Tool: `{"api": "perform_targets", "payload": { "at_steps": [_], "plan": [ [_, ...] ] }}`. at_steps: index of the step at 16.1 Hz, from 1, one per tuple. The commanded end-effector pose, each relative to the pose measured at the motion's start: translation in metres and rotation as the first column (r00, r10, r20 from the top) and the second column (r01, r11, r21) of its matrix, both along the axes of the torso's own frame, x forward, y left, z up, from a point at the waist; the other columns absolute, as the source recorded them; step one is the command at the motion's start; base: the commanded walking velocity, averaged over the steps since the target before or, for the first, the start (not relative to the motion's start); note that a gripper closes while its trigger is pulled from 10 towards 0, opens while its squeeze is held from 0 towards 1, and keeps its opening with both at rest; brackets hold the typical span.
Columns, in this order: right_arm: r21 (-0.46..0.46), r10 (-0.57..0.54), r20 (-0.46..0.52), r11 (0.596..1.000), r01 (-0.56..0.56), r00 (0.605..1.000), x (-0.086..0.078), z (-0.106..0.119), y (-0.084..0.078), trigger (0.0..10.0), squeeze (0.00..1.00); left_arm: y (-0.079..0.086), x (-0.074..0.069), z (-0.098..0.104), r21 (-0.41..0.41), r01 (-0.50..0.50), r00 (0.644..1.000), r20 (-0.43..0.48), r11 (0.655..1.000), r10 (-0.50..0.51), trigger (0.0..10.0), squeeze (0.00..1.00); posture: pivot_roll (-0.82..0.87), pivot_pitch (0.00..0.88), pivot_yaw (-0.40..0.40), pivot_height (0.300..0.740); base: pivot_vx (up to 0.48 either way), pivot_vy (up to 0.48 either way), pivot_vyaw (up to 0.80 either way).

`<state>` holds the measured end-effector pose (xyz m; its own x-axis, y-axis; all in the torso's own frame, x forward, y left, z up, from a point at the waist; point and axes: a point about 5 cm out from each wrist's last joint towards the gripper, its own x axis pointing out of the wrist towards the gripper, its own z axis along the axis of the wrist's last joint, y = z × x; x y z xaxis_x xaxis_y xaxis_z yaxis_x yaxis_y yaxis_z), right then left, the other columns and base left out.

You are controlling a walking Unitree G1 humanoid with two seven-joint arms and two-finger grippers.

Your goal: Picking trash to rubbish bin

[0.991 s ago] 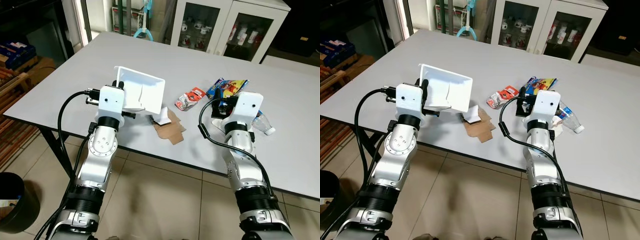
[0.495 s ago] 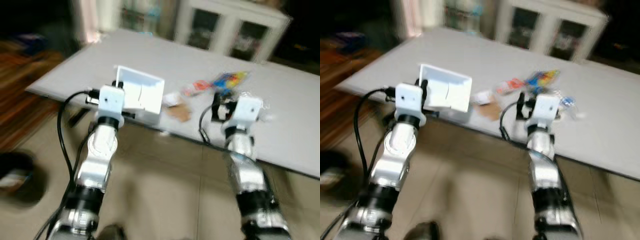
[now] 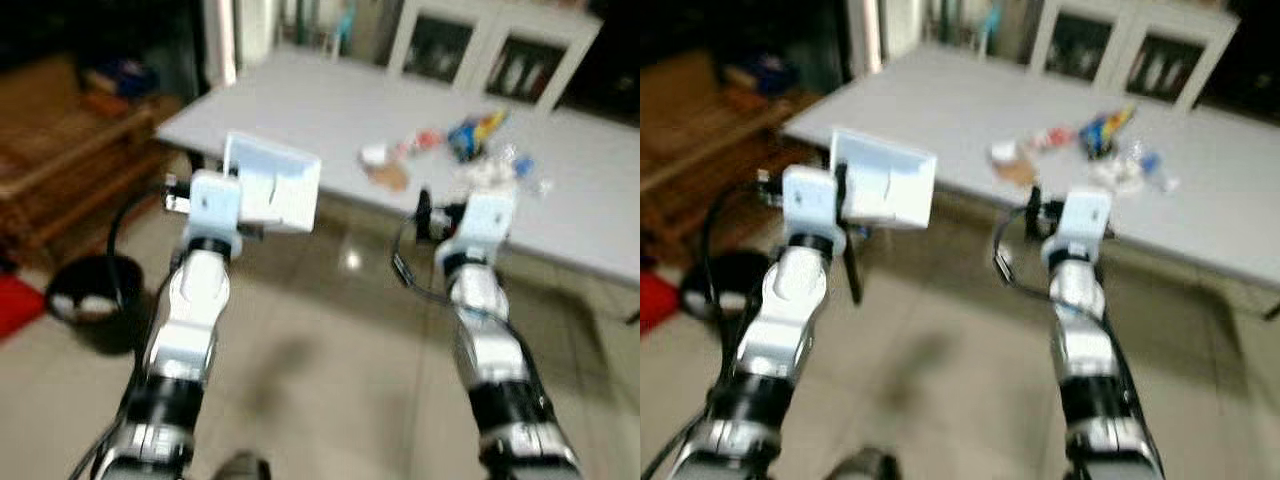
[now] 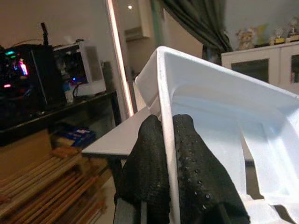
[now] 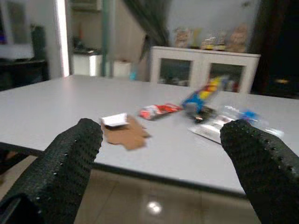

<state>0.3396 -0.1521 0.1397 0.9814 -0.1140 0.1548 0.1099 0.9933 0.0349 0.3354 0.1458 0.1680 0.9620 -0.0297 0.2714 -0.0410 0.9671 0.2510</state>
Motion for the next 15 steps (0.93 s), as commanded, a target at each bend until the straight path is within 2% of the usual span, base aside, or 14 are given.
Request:
{"api": "perform_targets", "payload": {
  "at_steps": [1,3,5,6,7,9,10,11,12,13,14,15],
  "plan": [
    [0.004,-0.032,-0.001,0.999,0.032,1.0,0.001,0.002,-0.009,10.0,0.0,-0.008,0.002,0.009,0.004,0.024,0.999,0.03,1.0,-0.024,10.0,0.0,-0.05,0.017,-0.104,0.74,-0.311,0.0,0.0],
    [0.011,-0.027,-0.022,1.0,0.027,0.999,0.0,-0.002,-0.01,10.0,0.0,-0.008,0.003,0.005,0.007,0.022,1.0,0.009,1.0,-0.022,10.0,0.0,-0.05,0.02,-0.105,0.74,0.0,0.0,0.0],
    [0.047,-0.006,-0.121,0.999,0.012,0.993,0.0,-0.023,-0.016,10.0,0.0,-0.004,0.004,-0.034,-0.033,0.017,0.984,-0.178,0.999,-0.022,10.0,0.0,-0.06,0.025,-0.108,0.74,0.0,0.0,0.0],
    [0.062,-0.001,-0.157,0.998,0.011,0.988,-0.001,-0.031,-0.018,10.0,0.0,-0.003,0.002,-0.044,-0.048,0.019,0.975,-0.222,0.999,-0.029,10.0,0.0,-0.05,0.026,-0.11,0.74,0.0,0.0,0.0],
    [0.116,0.045,-0.261,0.993,-0.015,0.964,-0.006,-0.055,-0.02,10.0,0.0,0.001,-0.003,-0.072,-0.069,0.015,0.94,-0.339,0.997,-0.037,10.0,0.0,-0.05,0.033,-0.113,0.74,0.0,0.0,0.0],
    [0.109,0.094,-0.444,0.993,-0.05,0.891,-0.022,-0.098,-0.023,10.0,0.0,0.012,-0.016,-0.115,-0.045,-0.01,0.867,-0.498,0.999,-0.014,10.0,0.0,-0.06,0.036,-0.115,0.74,0.0,0.0,0.0],
    [0.106,0.097,-0.516,0.993,-0.049,0.851,-0.032,-0.116,-0.026,10.0,0.0,0.017,-0.024,-0.131,-0.071,-0.045,0.827,-0.562,0.996,-0.003,10.0,0.0,-0.06,0.041,-0.115,0.74,0.0,0.0,0.0],
    [0.106,0.108,-0.575,0.993,-0.057,0.811,-0.042,-0.13,-0.027,10.0,0.0,0.02,-0.031,-0.144,-0.056,-0.059,0.791,-0.611,0.997,0.012,10.0,0.0,-0.05,0.039,-0.116,0.74,0.0,0.0,0.0],
    [0.117,0.135,-0.647,0.99,-0.078,0.75,-0.056,-0.149,-0.025,10.0,0.0,0.025,-0.043,-0.163,-0.033,-0.077,0.731,-0.682,0.996,0.034,10.0,0.0,-0.06,0.042,-0.115,0.74,0.0,0.0,0.0],
    [0.118,0.153,-0.683,0.988,-0.098,0.715,-0.064,-0.157,-0.024,10.0,0.0,0.027,-0.049,-0.171,-0.011,-0.077,0.705,-0.708,0.997,0.046,10.0,0.0,-0.06,0.04,-0.116,0.74,0.244,0.0,0.0],
    [0.134,0.197,-0.762,0.98,-0.147,0.617,-0.084,-0.178,-0.019,10.0,0.0,0.031,-0.067,-0.192,0.013,-0.079,0.621,-0.781,0.997,0.059,10.0,0.0,-0.05,0.042,-0.119,0.74,0.315,0.0,0.0],
    [0.162,0.225,-0.799,0.974,-0.16,0.558,-0.099,-0.19,-0.016,10.0,0.0,0.034,-0.084,-0.208,0.034,-0.082,0.545,-0.835,0.996,0.073,10.0,0.0,-0.04,0.041,-0.122,0.74,0.322,0.0,0.0]
  ]
}}
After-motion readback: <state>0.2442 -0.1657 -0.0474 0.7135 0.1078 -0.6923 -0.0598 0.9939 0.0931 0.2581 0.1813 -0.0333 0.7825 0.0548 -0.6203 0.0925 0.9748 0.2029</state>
